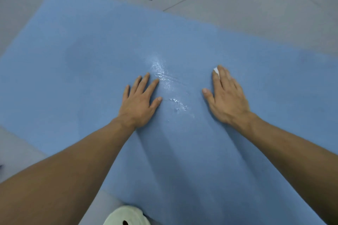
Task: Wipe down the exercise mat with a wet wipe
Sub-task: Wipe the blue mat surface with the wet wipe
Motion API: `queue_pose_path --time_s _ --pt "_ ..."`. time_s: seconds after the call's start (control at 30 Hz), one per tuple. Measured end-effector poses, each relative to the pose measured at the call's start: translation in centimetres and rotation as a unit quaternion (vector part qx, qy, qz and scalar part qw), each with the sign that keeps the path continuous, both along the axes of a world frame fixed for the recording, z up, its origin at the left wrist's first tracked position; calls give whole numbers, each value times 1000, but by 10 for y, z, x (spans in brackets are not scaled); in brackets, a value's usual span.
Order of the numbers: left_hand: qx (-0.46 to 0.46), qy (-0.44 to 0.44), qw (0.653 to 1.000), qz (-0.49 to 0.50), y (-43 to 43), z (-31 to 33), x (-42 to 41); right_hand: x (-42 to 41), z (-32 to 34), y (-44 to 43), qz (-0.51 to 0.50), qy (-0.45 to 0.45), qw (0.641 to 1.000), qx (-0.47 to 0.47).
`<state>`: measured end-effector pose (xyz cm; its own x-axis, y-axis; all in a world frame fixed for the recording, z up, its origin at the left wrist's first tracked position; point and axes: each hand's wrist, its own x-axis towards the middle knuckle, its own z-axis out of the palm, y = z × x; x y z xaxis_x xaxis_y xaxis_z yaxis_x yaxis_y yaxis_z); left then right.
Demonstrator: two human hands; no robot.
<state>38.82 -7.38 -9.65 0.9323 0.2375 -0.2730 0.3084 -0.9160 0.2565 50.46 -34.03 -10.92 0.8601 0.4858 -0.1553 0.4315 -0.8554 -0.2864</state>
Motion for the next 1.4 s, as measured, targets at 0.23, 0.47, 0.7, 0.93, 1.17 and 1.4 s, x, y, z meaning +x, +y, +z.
queue_pose_path --time_s 0.23,0.47,0.7,0.93,1.17,1.4 --pt "8 2 1000 17 10 -1 -12 -93 6 61 283 11 959 -7" --pt "3 -1 1000 2 -7 0 -21 -106 2 48 304 -11 952 -14" --pt "-23 8 999 -39 -57 5 -21 -67 7 13 159 -32 986 -40" --pt "-44 22 996 -75 -112 16 -13 -55 13 -49 81 -46 994 -54" --pt "-165 -48 984 -38 -160 29 0 -62 20 -75 66 116 977 164" --pt "-476 -50 854 206 -189 55 16 -71 54 -61 -79 218 878 419"
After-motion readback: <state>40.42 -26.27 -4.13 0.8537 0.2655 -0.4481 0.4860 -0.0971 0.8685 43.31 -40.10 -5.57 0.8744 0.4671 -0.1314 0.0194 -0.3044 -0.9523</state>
